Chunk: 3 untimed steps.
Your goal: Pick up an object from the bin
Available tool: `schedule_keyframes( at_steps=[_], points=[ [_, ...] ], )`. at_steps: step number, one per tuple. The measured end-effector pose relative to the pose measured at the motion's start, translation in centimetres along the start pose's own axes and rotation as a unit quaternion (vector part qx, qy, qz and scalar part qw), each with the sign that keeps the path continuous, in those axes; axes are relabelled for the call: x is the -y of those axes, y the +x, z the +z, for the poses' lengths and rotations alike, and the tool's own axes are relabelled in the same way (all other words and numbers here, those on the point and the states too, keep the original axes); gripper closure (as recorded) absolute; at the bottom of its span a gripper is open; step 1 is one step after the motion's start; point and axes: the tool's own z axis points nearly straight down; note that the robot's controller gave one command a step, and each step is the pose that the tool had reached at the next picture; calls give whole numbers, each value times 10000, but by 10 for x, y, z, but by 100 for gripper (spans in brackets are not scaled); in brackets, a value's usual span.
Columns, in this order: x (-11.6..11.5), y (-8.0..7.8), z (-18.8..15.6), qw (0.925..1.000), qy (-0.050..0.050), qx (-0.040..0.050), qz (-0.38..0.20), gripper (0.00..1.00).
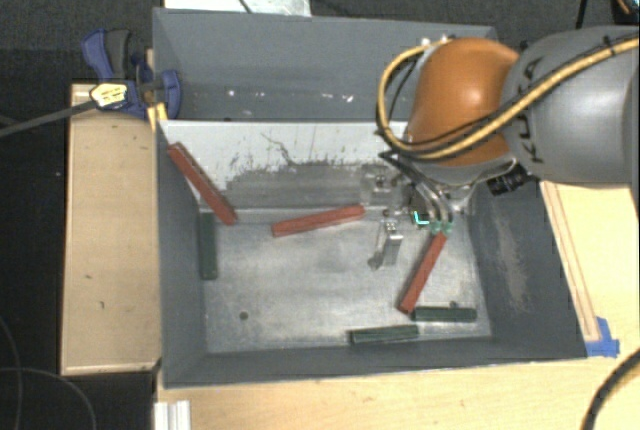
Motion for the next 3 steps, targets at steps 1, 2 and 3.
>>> schedule_keyframes(
  at_steps=[1,2,3],
  points=[
    [71,-16,85,9879,7,27,-1550,0],
    [96,61,21,9721,18,37,-2344,0],
    [107,50,86,9061,4,3,-4231,0]
  ],
)
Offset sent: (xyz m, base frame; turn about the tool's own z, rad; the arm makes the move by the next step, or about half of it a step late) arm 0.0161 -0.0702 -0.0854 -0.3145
